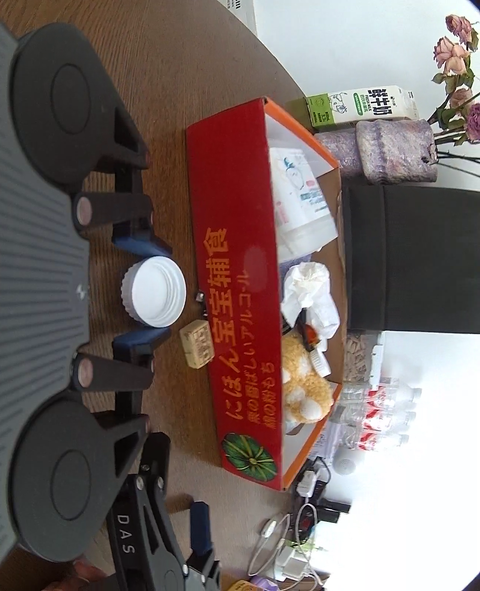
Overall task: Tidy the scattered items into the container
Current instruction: 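Grasp the white cap with the left tool while the right tool grasps the tan block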
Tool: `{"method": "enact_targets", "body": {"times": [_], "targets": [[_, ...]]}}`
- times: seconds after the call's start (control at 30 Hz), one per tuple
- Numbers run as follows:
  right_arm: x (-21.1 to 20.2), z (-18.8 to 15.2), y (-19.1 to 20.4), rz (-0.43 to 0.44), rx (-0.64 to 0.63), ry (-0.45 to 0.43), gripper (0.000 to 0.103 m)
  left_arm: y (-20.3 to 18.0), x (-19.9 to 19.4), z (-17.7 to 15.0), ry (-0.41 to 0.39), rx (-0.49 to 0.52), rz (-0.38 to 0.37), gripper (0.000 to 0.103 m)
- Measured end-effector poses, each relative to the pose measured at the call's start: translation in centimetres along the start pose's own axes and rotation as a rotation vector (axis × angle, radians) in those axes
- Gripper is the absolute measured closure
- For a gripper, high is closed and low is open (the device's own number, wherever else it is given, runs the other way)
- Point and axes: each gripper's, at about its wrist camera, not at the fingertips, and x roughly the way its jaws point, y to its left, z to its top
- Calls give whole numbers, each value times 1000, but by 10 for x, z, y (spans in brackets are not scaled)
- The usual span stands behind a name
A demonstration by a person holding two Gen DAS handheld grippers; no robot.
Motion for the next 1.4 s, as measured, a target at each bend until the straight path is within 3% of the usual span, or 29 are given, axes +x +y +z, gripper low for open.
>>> {"method": "enact_targets", "body": {"times": [0.33,0.5,0.6,0.77,0.83,0.93,1.2,1.4], "targets": [[-1,10,43,64,12,-64,0,50,-9,8,-28,-125,29,62],[14,18,69,60,-13,-39,2,71,-16,8,-42,-163,34,62],[24,25,78,44,-23,-34,13,82,-17,9,-42,-181,42,62],[35,36,91,34,-32,-27,47,92,-19,9,-40,-195,45,62],[36,38,95,30,-30,-27,52,92,-19,8,-40,-193,42,62],[35,38,97,52,-38,-33,74,91,-19,8,-38,-185,34,62],[23,34,92,113,-34,-58,74,87,-22,7,-49,-178,30,62],[-13,32,80,122,-21,-159,74,76,-44,14,-153,-154,30,62]]}}
